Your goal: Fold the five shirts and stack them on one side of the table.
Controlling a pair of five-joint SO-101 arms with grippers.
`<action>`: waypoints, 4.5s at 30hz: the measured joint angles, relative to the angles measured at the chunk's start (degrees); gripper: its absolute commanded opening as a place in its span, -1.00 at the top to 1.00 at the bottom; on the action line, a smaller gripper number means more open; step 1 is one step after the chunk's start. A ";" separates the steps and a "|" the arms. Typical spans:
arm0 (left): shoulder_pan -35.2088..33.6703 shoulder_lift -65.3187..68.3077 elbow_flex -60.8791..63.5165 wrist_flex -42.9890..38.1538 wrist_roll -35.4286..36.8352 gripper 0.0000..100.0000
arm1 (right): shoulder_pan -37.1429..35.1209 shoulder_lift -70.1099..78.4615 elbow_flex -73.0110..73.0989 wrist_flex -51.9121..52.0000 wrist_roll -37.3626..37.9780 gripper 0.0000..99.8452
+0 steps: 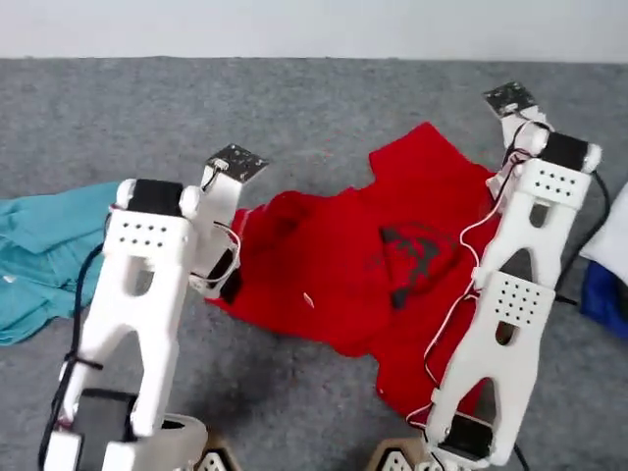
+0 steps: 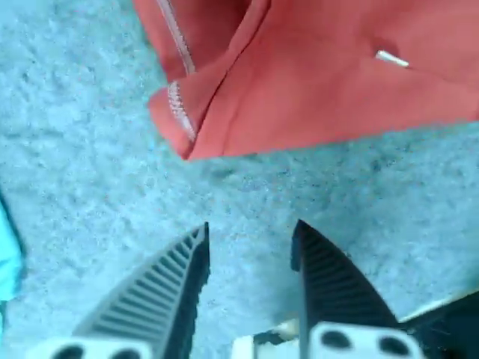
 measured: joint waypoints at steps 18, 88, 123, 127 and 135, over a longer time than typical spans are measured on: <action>14.86 37.98 -40.18 -0.26 9.14 0.66 | -2.64 -29.10 40.00 0.00 -2.46 0.27; 15.91 50.02 -47.82 0.00 5.45 0.66 | -1.85 -35.34 53.27 0.00 0.53 0.27; 11.43 50.20 -43.87 0.00 -4.40 0.86 | -1.76 -35.34 53.27 0.00 0.53 0.27; 11.34 50.20 -42.37 0.00 -5.36 0.86 | -1.76 -35.34 53.27 0.00 0.53 0.27; 12.57 50.20 -39.47 0.00 -5.54 0.88 | -1.76 -35.34 53.27 0.00 0.53 0.27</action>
